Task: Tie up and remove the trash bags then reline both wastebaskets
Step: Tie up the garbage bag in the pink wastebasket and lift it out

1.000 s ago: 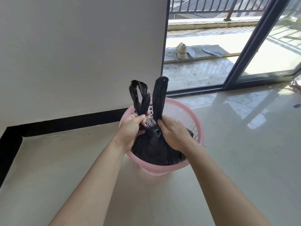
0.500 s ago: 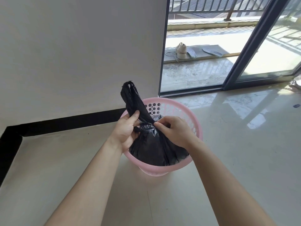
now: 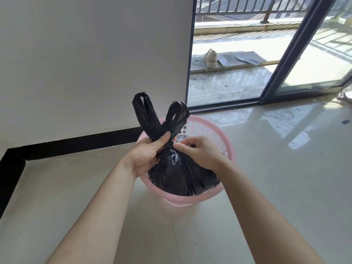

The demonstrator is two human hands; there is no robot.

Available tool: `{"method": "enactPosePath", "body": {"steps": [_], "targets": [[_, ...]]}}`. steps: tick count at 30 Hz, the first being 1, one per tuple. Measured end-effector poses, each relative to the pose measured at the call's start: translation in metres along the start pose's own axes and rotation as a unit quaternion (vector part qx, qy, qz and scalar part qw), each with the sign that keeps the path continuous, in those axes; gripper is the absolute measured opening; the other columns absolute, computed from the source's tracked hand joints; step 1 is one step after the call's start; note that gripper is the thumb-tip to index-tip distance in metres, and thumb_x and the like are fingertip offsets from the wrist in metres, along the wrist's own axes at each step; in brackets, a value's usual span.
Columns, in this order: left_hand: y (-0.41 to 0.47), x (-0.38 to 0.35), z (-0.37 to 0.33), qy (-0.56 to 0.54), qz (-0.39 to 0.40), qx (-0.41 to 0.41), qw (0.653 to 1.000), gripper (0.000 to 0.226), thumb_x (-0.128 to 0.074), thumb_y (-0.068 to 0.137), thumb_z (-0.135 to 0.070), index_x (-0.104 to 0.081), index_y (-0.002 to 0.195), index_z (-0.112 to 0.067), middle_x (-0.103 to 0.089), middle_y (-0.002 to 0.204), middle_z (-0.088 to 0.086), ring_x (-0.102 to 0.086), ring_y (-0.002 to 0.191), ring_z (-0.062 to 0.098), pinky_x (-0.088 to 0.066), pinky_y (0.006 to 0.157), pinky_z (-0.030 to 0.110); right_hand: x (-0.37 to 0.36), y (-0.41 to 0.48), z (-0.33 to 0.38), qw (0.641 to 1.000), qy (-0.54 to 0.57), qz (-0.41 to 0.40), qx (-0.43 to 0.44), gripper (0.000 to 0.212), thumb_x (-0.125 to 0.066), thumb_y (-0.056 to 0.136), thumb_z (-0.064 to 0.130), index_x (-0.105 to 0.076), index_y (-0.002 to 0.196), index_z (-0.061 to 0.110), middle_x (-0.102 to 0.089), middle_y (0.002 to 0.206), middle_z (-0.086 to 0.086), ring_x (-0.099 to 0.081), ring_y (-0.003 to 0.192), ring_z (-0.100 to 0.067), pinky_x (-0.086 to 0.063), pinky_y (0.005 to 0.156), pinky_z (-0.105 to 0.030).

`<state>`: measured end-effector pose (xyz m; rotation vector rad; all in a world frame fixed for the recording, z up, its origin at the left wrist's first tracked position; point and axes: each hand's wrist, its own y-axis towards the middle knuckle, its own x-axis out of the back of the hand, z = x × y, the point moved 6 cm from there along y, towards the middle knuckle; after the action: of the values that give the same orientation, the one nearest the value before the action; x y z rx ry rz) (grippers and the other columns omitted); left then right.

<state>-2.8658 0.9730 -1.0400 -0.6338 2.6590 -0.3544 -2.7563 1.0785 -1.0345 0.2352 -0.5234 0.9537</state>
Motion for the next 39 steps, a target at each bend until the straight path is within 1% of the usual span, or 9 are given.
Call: {"method": "enactPosePath", "body": {"steps": [4, 6, 9, 12, 20, 24, 31, 34, 39], "targets": [[-0.003, -0.005, 0.000, -0.013, 0.008, 0.007, 1.000, 0.026, -0.048, 0.103, -0.023, -0.064, 0.097, -0.004, -0.063, 0.058, -0.006, -0.063, 0.058, 0.006, -0.056, 0.070, 0.025, 0.001, -0.003, -0.010, 0.970, 0.194, 0.004, -0.144, 0.022, -0.059, 0.091, 0.026, -0.072, 0.109, 0.027, -0.074, 0.092, 0.002, -0.066, 0.088, -0.014, -0.049, 0.080, -0.025], [-0.004, -0.007, 0.001, 0.001, 0.027, 0.023, 0.999, 0.029, -0.051, 0.101, -0.026, -0.068, 0.099, -0.002, -0.055, 0.063, -0.001, -0.060, 0.063, 0.009, -0.056, 0.081, 0.031, -0.001, -0.003, -0.007, 0.937, 0.302, 0.016, -0.177, 0.042, -0.055, 0.086, 0.047, -0.068, 0.119, 0.026, -0.071, 0.089, -0.002, -0.065, 0.089, -0.019, -0.048, 0.082, -0.032], [-0.005, -0.010, 0.001, 0.040, 0.058, 0.040, 0.997, 0.037, -0.056, 0.099, -0.032, -0.070, 0.108, 0.001, -0.042, 0.073, 0.006, -0.048, 0.085, 0.024, -0.047, 0.103, 0.046, 0.001, -0.005, 0.007, 0.946, 0.278, 0.032, -0.162, 0.054, -0.061, 0.073, 0.079, -0.075, 0.095, 0.031, -0.073, 0.082, 0.005, -0.069, 0.086, -0.014, -0.051, 0.087, -0.034], [-0.005, -0.015, 0.000, 0.080, 0.084, 0.054, 0.992, 0.041, -0.054, 0.099, -0.035, -0.069, 0.113, 0.001, -0.041, 0.066, -0.001, -0.048, 0.074, 0.016, -0.051, 0.094, 0.039, 0.004, -0.005, 0.023, 0.937, 0.328, -0.006, -0.117, 0.039, -0.064, 0.085, 0.061, -0.072, 0.089, 0.023, -0.074, 0.080, 0.004, -0.071, 0.076, -0.012, -0.052, 0.070, -0.024], [0.003, -0.012, 0.007, -0.005, 0.067, 0.067, 0.996, 0.034, -0.057, 0.093, -0.043, -0.068, 0.111, -0.016, -0.058, 0.071, -0.002, -0.055, 0.063, 0.008, -0.044, 0.055, 0.020, 0.013, 0.002, 0.024, 0.747, 0.646, -0.114, -0.111, 0.024, -0.044, 0.098, 0.021, -0.056, 0.082, 0.009, -0.063, 0.082, -0.007, -0.063, 0.083, -0.023, -0.045, 0.091, -0.037], [0.009, 0.000, 0.010, -0.111, -0.010, 0.071, 0.991, 0.018, -0.062, 0.092, -0.033, -0.071, 0.101, -0.020, -0.071, 0.077, 0.001, -0.066, 0.065, 0.009, -0.049, 0.061, 0.021, 0.016, -0.002, 0.027, 0.691, 0.696, -0.167, -0.096, 0.022, -0.037, 0.093, 0.018, -0.050, 0.078, 0.009, -0.052, 0.069, -0.006, -0.059, 0.069, -0.023, -0.048, 0.084, -0.035], [0.013, 0.008, 0.007, -0.175, -0.060, 0.040, 0.982, 0.004, -0.072, 0.082, -0.013, -0.073, 0.081, -0.016, -0.076, 0.081, 0.009, -0.066, 0.069, 0.012, -0.041, 0.059, 0.018, 0.029, -0.012, 0.023, 0.848, 0.450, -0.264, -0.098, 0.026, -0.042, 0.084, 0.016, -0.047, 0.059, 0.016, -0.051, 0.059, 0.005, -0.054, 0.067, -0.016, -0.054, 0.073, -0.035], [0.012, 0.007, 0.005, -0.192, -0.067, 0.018, 0.979, 0.008, -0.073, 0.075, -0.008, -0.075, 0.072, -0.015, -0.075, 0.078, 0.007, -0.066, 0.064, 0.011, -0.042, 0.051, 0.016, 0.023, -0.007, 0.015, 0.852, 0.453, -0.213, -0.157, 0.016, -0.041, 0.080, 0.020, -0.040, 0.063, 0.018, -0.045, 0.052, 0.007, -0.040, 0.051, -0.015, -0.038, 0.047, -0.029], [0.009, 0.005, -0.003, -0.163, -0.043, -0.060, 0.984, 0.023, -0.065, 0.082, 0.009, -0.075, 0.082, -0.012, -0.075, 0.085, 0.008, -0.070, 0.068, 0.011, -0.048, 0.053, 0.016, 0.021, -0.008, -0.002, 0.895, 0.344, -0.087, -0.272, 0.018, -0.043, 0.081, 0.028, -0.045, 0.065, 0.019, -0.044, 0.061, 0.003, -0.038, 0.046, -0.015, -0.035, 0.042, -0.021]]}}
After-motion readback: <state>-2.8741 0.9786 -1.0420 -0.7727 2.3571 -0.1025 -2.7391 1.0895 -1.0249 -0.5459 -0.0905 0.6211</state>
